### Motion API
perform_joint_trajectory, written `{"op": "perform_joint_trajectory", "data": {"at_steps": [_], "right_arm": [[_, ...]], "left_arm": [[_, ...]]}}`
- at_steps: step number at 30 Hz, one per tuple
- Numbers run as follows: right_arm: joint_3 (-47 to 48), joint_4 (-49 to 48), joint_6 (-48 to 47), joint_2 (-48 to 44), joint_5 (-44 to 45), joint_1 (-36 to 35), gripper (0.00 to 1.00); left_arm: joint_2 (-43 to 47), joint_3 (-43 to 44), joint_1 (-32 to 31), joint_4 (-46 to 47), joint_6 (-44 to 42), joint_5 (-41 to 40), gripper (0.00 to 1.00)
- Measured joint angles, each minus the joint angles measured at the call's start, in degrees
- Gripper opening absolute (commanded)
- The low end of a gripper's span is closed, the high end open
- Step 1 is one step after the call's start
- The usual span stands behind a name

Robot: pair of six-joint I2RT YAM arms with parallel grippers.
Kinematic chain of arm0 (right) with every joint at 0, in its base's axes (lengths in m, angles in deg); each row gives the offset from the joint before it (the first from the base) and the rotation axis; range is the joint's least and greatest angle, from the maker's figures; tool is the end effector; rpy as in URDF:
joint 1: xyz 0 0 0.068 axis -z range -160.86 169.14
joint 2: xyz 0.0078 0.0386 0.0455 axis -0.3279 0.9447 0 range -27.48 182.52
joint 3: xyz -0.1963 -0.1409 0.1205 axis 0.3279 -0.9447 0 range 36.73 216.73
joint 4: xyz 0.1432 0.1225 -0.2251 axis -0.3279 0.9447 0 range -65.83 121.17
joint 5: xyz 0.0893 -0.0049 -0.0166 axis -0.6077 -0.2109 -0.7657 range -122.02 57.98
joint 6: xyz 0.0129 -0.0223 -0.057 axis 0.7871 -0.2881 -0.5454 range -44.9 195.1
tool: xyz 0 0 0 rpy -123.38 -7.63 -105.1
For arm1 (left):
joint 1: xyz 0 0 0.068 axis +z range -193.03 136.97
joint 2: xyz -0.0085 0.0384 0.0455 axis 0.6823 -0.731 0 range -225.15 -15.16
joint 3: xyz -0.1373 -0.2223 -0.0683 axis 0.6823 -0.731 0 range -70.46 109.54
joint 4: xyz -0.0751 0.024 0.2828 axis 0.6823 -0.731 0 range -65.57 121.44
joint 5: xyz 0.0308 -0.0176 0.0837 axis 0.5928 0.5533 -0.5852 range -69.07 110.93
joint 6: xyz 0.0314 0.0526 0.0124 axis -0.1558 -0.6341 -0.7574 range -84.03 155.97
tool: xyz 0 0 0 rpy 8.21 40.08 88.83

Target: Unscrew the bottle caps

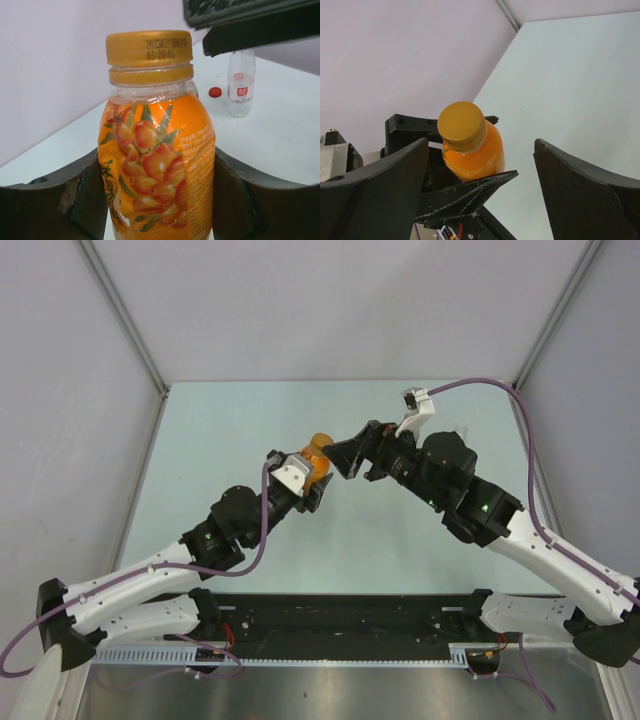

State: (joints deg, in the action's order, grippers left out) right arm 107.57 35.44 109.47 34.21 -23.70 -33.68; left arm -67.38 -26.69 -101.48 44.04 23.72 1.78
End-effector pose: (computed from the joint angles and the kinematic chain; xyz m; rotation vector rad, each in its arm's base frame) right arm 0.1767 0.2215 0.4426 -0.1557 1.7062 1.0456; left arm 0.1512 -0.2164 0.3469 0.6421 1.3726 -0.3976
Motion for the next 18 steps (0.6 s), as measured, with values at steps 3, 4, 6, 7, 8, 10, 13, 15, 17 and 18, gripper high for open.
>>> {"op": "perform_joint_trajectory", "data": {"at_steps": [3,4,6,7,8,10,13,15,17,18], "right_arm": [[0.0,-0.7,0.0,0.7,0.4,-0.8,0.89],[0.0,-0.8,0.0,0.8,0.4,-1.0,0.89],[0.0,-1.1,-0.1,1.1,0.4,-1.2,0.89],[0.0,-1.3,-0.1,1.2,0.4,-1.2,0.89],[0.0,-1.5,-0.1,1.4,0.5,-1.3,0.88],[0.1,-1.9,-0.1,1.7,0.5,-1.3,0.86],[0.2,-2.6,-0.2,2.2,0.5,-1.3,0.80],[0.3,-3.1,-0.3,2.6,0.5,-1.3,0.76],[0.4,-3.3,-0.3,3.0,0.4,-1.3,0.71],[0.5,-3.4,-0.3,3.2,0.4,-1.3,0.68]], "left_arm": [[-0.1,0.0,-0.3,0.3,-0.4,0.3,0.00],[-0.2,0.0,-0.3,0.3,-0.5,0.4,0.00],[-0.4,0.0,-0.6,0.2,-0.7,0.5,0.00],[-0.5,0.0,-0.8,0.2,-0.9,0.5,0.00],[-0.5,0.0,-1.0,0.2,-0.9,0.5,0.00],[-0.6,0.0,-1.3,0.2,-0.9,0.8,0.00],[-0.6,0.0,-1.7,0.2,-1.3,1.0,0.00],[-0.6,0.0,-2.0,0.2,-1.4,1.2,0.00],[-0.6,0.0,-2.1,0.2,-1.4,1.3,0.00],[-0.6,0.0,-2.2,0.2,-1.4,1.3,0.00]]}}
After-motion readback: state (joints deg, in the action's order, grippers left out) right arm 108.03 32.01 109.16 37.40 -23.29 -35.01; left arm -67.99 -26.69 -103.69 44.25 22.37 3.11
